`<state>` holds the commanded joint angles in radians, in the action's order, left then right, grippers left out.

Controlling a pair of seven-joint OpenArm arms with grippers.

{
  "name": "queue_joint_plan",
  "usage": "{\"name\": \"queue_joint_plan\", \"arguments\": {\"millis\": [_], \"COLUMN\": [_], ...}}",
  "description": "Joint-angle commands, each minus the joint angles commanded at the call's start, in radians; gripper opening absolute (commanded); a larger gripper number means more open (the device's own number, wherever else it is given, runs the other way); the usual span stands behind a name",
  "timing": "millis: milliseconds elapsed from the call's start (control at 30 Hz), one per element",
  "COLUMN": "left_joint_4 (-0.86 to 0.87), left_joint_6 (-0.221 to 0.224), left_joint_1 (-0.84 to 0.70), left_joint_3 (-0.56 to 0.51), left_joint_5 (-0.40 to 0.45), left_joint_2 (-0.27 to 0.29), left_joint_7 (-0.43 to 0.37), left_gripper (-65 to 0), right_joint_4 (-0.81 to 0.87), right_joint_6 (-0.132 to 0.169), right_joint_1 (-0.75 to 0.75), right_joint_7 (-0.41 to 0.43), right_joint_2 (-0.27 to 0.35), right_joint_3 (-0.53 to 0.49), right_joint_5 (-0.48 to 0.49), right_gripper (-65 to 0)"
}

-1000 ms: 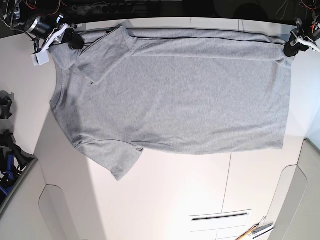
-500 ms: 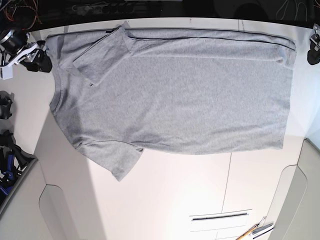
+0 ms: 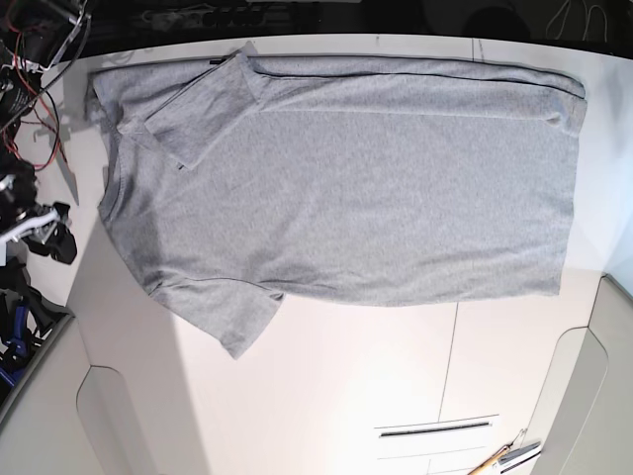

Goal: Fold the T-shirt properly
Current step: 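Grasp the shirt's hem corners with both grippers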

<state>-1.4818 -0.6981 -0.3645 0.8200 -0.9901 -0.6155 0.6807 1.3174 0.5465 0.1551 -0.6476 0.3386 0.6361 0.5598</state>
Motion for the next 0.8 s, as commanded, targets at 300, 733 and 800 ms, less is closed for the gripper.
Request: {"name": "queue_joint_plan", "arguments": {"millis": [300,733,800], "left_joint_4": [0.226,0.719,0.719], "left_joint_6": [0.089,0.088,0.089], "left_joint_1": [0.368,0.678,0.678], "left_joint_3": [-0.362,-0.592,-0.592], "left_joint_5": [0.282,0.341,0.386], "left_joint_2": [-0.049,0.010,0.034], "left_joint_7": [-0.161,-0.223,-0.253], "left_gripper": [-27.4,-27.4,-27.4], "right_joint_4": [-0.415,-0.441,-0.441], "right_joint_6": [0.002,0.034,0.034], "right_joint_1": [0.247,0.246,0.247], "right_joint_7": [0.130,0.040,0.025], "right_joint_2": [0.034,0.023,0.016], "right_joint_3": [-0.182,-0.241,-0.246], "right_joint_5": [-0.089,-0.017,-0.009], "right_gripper": [-32.4,-32.4,-32.4]}}
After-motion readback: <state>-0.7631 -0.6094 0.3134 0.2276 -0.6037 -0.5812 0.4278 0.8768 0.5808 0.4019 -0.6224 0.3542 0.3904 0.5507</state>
